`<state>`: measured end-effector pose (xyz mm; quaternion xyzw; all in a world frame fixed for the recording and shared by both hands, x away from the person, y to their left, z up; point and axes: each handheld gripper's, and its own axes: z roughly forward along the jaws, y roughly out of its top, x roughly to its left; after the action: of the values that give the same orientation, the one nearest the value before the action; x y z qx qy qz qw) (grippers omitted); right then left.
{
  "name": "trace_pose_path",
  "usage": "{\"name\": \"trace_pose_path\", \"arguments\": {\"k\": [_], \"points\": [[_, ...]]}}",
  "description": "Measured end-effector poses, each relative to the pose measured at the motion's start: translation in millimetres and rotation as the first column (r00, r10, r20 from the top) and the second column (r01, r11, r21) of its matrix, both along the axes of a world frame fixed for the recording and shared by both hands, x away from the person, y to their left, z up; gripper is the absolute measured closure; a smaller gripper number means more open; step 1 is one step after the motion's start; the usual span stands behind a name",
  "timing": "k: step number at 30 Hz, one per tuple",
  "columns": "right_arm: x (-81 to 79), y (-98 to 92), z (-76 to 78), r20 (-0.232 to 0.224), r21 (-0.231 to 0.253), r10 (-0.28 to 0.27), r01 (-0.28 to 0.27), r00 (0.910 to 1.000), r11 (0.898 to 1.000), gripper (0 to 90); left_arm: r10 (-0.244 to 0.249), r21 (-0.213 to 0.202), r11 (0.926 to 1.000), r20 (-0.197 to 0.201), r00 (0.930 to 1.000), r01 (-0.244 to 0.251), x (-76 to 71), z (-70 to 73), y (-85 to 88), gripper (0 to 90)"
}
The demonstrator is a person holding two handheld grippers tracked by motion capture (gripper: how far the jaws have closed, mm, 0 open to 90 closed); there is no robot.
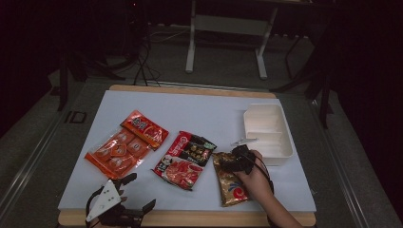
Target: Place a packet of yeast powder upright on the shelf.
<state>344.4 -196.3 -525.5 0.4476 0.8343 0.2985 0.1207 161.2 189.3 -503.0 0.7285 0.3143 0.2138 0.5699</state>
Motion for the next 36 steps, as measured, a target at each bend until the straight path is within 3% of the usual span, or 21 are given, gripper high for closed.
{"name": "trace_pose_path", "arguments": {"k": [4,10,14,15,17,22,24,28,31,36], "points": [[1.3,-0.6,0.3,-0.028,0.021,0.002,-0.002,0.9996,1.000,33.0,0.001,0.003,1.0000,-0.002,1.0000,-0.001,0.4,-0.2,0.1,1.1],[1.7,-0.8,0.7,-0.026,0.018,0.011,-0.010,0.9996,1.000,32.9,0.001,-0.003,1.0000,-0.003,1.0000,-0.001,0.5,-0.2,0.9,1.1],[0.8,1.5,2.6,0.014,-0.017,0.028,-0.028,0.9995,0.999,32.4,0.001,-0.002,1.0000,-0.002,1.0000,-0.001,0.4,-0.1,1.2,1.1],[0.8,1.7,2.3,0.010,-0.012,0.027,-0.027,0.9996,1.000,33.0,0.000,-0.002,1.0000,-0.002,1.0000,0.000,0.4,-0.2,1.0,1.1],[4.5,-1.2,0.1,-0.042,0.034,0.010,-0.009,0.9991,0.999,32.9,0.000,0.002,1.0000,-0.002,1.0000,0.000,0.7,-0.4,0.7,1.1],[5.9,-2.1,0.1,-0.049,0.036,0.025,-0.023,0.9985,0.999,37.1,-0.001,0.005,1.0000,-0.001,1.0000,0.001,0.7,-0.4,0.3,1.1],[6.4,-0.8,2.4,-0.057,0.037,0.035,-0.033,0.9978,0.999,53.9,0.000,0.007,1.0000,0.002,1.0000,0.000,0.6,-0.3,0.2,1.1],[6.4,2.6,4.4,-0.051,0.008,0.046,-0.046,0.9976,0.999,63.4,0.002,0.007,1.0000,0.003,1.0000,-0.002,0.4,-0.3,0.3,1.1],[9.1,-0.1,5.5,-0.050,-0.006,0.038,-0.039,0.9980,0.999,77.6,0.002,0.011,0.9999,0.004,1.0000,-0.002,0.4,-0.2,0.1,1.1],[5.5,2.0,10.9,-0.023,-0.051,0.065,-0.066,0.9976,0.997,83.1,0.005,0.008,1.0000,0.004,1.0000,-0.005,0.2,0.2,0.9,1.1]]}}
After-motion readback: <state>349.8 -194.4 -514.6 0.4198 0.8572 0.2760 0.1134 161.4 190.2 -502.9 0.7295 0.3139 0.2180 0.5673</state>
